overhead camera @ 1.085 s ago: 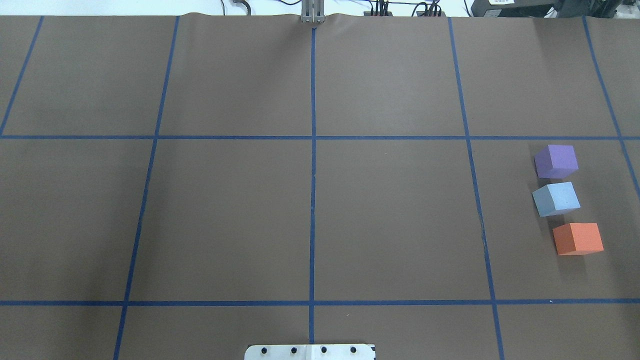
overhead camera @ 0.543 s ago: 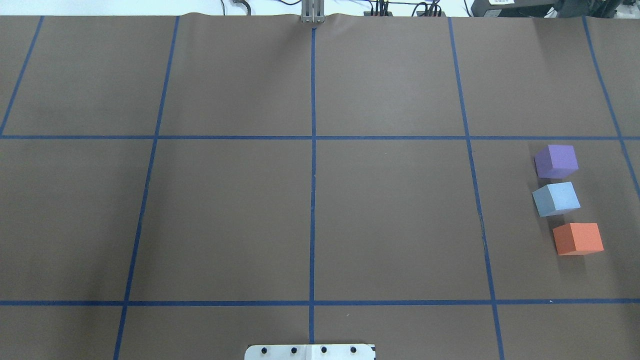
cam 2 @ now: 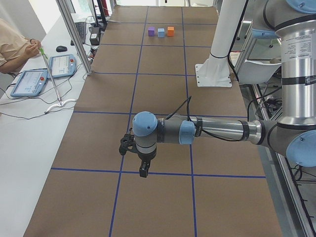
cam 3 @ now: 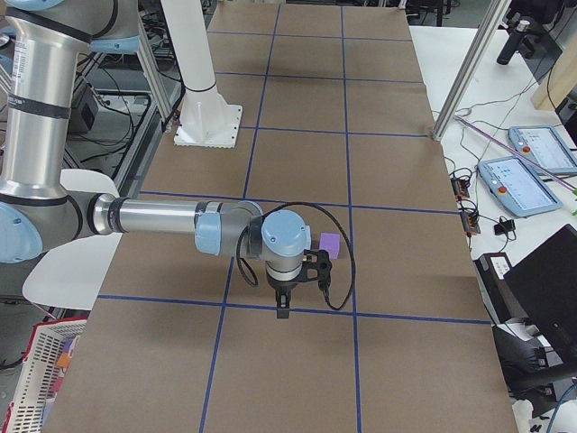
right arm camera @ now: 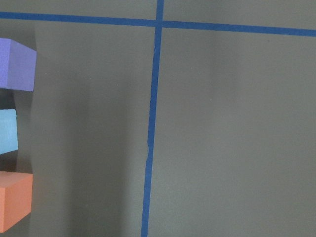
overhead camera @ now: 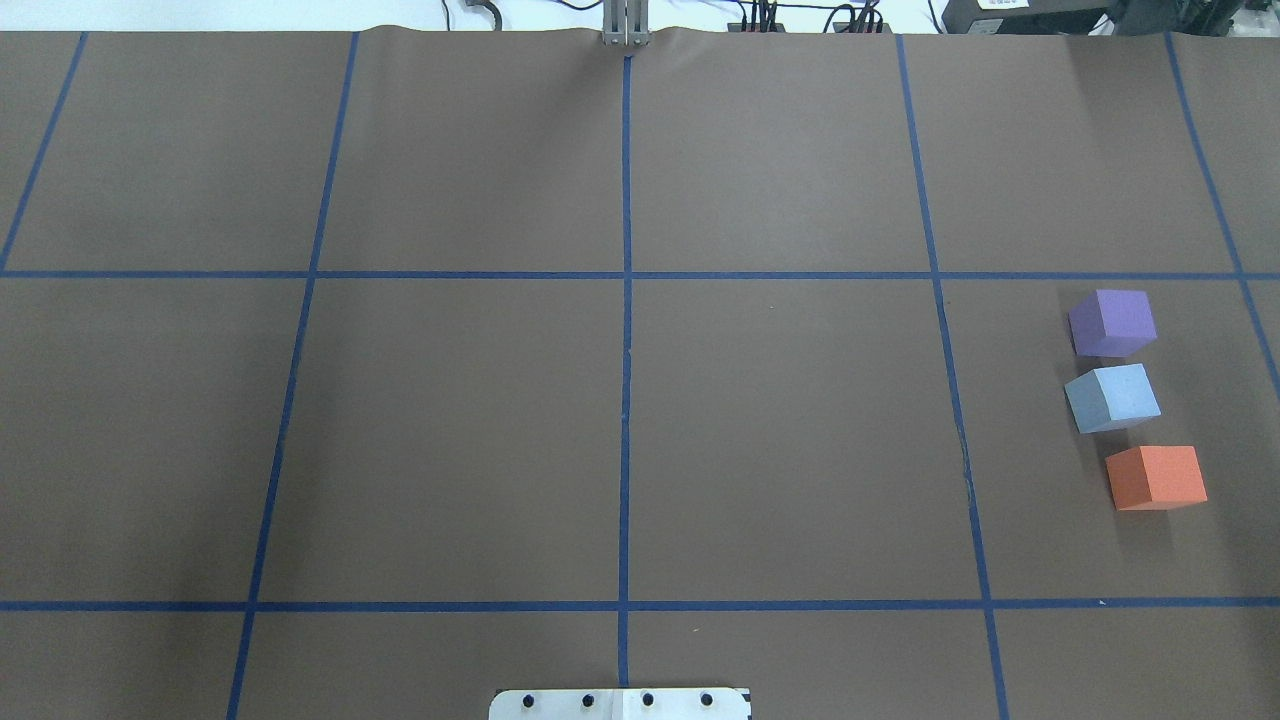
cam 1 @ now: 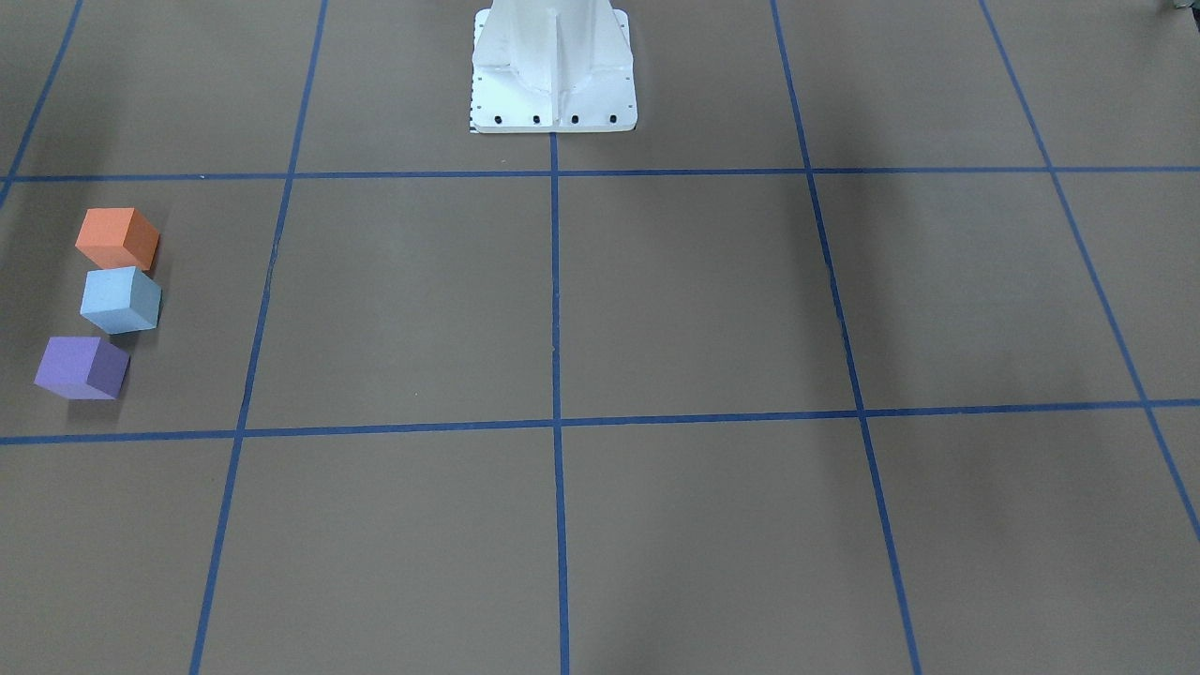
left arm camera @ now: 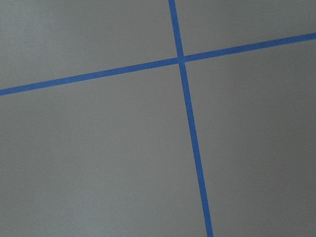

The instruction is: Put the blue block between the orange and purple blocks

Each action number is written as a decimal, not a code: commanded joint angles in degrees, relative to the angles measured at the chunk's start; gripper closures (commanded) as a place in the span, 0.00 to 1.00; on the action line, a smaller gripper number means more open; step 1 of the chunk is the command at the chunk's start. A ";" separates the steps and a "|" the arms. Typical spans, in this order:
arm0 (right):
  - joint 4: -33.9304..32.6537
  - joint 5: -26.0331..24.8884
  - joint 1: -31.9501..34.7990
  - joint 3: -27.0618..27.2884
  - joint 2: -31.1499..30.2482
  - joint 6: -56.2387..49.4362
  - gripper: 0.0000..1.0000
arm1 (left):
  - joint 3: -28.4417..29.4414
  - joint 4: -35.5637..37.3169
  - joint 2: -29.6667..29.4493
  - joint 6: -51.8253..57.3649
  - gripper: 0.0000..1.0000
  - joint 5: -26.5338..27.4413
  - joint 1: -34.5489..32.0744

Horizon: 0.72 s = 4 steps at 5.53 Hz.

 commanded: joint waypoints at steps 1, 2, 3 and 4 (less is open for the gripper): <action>0.17 -0.52 0.00 -0.25 -0.43 -0.09 0.00 | -0.80 0.00 0.10 0.00 0.00 0.09 0.08; 0.09 -0.87 0.09 0.26 -0.69 -0.09 0.00 | -0.80 0.00 0.10 0.00 0.00 0.09 0.09; 0.17 -0.53 0.09 1.57 -1.30 -0.17 0.00 | -0.89 0.00 0.36 0.00 0.00 -0.08 0.09; 0.18 -0.26 0.09 2.02 -1.14 -0.09 0.00 | -0.89 0.00 0.36 0.00 0.00 -0.17 0.09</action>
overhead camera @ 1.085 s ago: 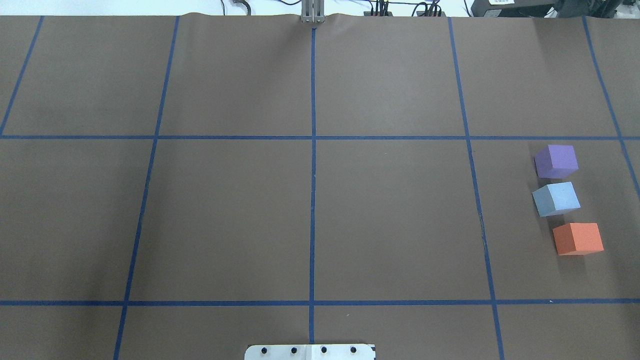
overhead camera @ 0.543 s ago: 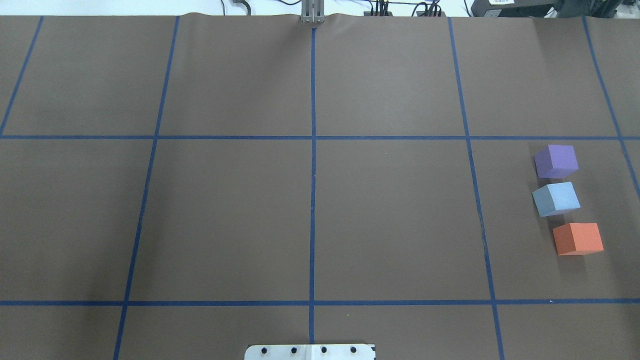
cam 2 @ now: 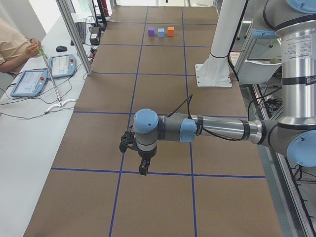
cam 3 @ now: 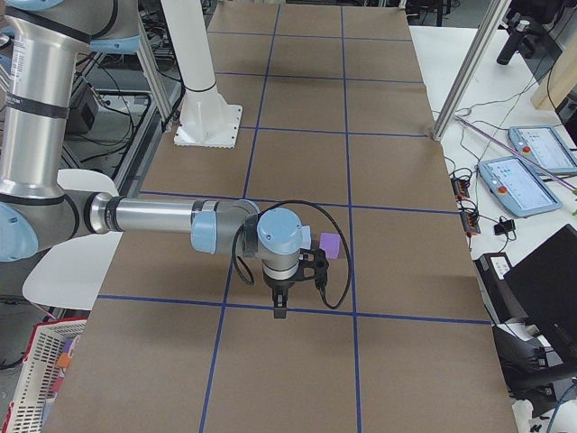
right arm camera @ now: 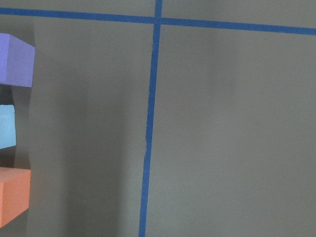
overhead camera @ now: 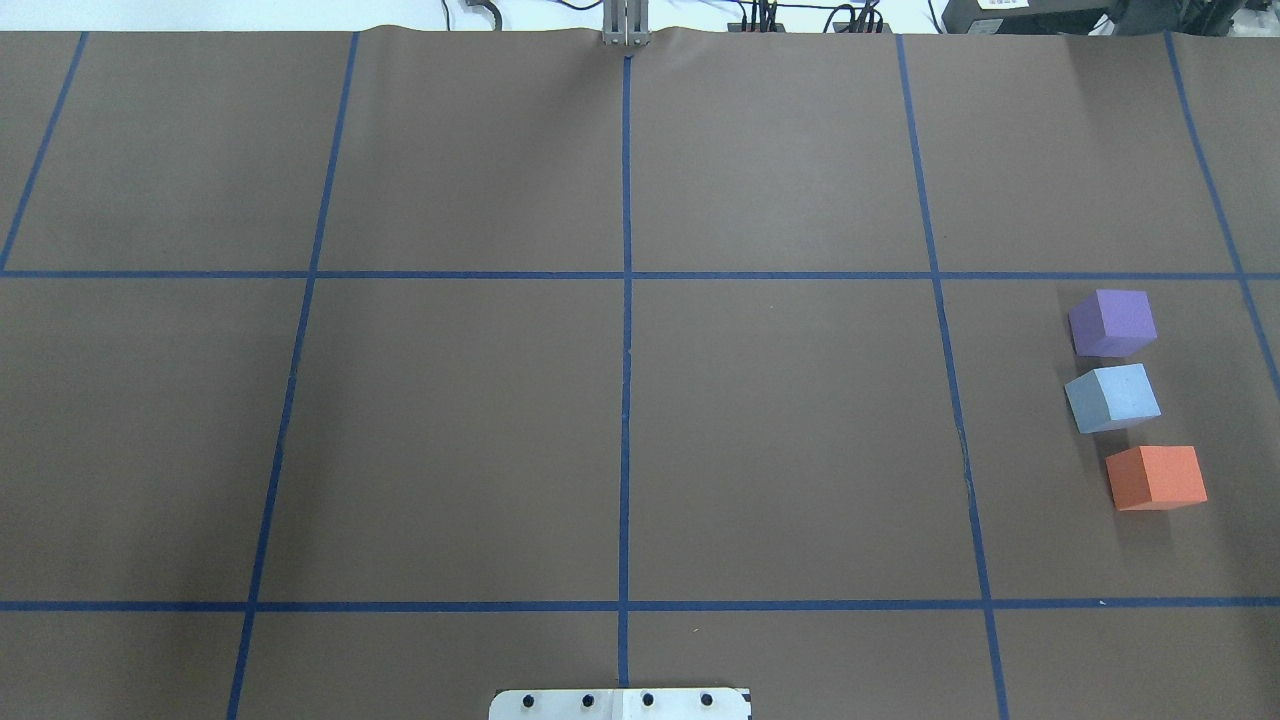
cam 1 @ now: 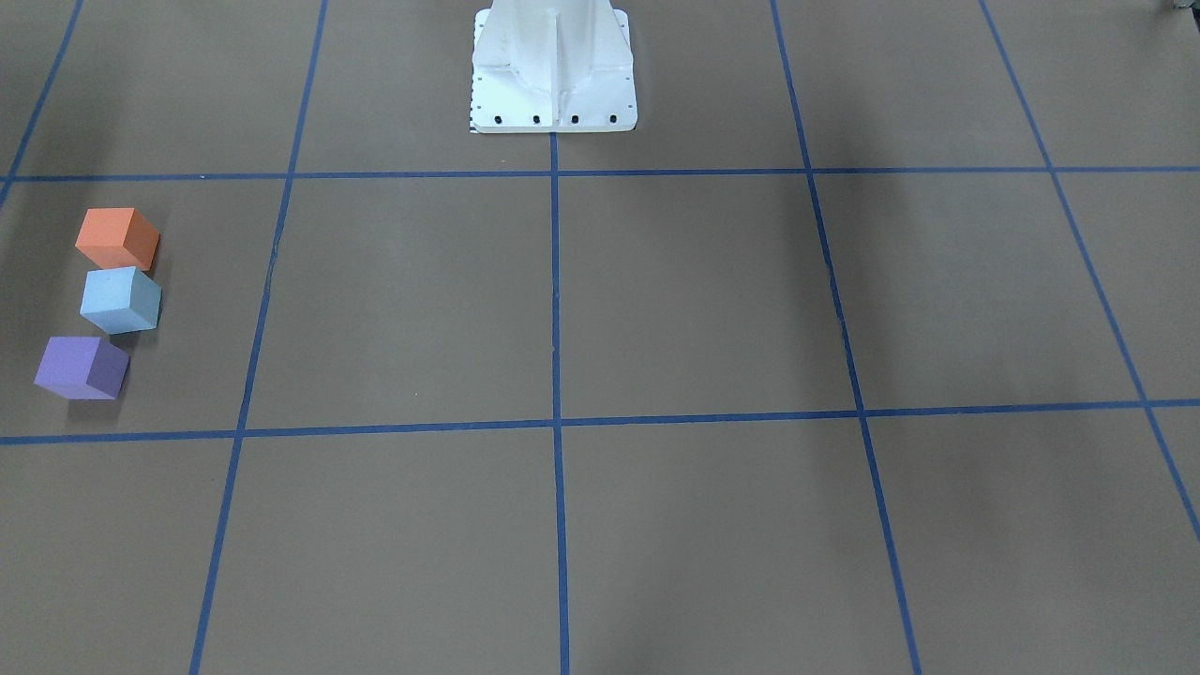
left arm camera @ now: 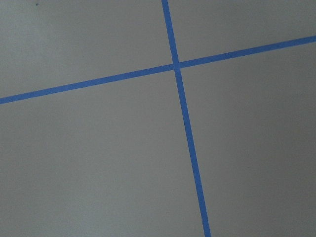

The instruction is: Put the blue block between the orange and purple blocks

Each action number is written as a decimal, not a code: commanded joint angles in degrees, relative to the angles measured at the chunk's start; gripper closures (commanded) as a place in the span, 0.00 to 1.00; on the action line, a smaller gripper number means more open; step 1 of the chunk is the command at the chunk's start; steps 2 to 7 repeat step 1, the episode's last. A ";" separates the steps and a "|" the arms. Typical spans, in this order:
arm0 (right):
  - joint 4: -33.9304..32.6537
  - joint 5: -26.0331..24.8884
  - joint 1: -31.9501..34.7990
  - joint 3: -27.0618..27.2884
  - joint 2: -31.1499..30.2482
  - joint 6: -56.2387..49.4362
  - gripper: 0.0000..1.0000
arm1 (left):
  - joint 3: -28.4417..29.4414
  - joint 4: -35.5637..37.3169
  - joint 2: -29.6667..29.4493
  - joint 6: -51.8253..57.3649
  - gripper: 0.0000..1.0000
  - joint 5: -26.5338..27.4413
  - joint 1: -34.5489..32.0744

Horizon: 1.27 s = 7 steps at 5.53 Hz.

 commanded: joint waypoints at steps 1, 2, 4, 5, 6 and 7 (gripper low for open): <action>0.02 0.23 0.01 0.92 -0.02 0.04 0.00 | -0.03 0.09 0.06 0.00 0.00 -0.09 0.09; 0.02 0.23 0.01 0.92 -0.02 0.04 0.00 | -0.03 0.09 0.06 0.00 0.00 -0.09 0.09; 0.02 0.23 0.01 0.92 -0.02 0.04 0.00 | -0.03 0.09 0.06 0.00 0.00 -0.09 0.09; 0.02 0.23 0.01 0.92 -0.02 0.04 0.00 | -0.03 0.09 0.06 0.00 0.00 -0.09 0.09; 0.02 0.23 0.01 0.92 -0.02 0.04 0.00 | -0.03 0.09 0.06 0.00 0.00 -0.09 0.09; 0.02 0.23 0.01 0.92 -0.02 0.04 0.00 | -0.03 0.09 0.06 0.00 0.00 -0.09 0.09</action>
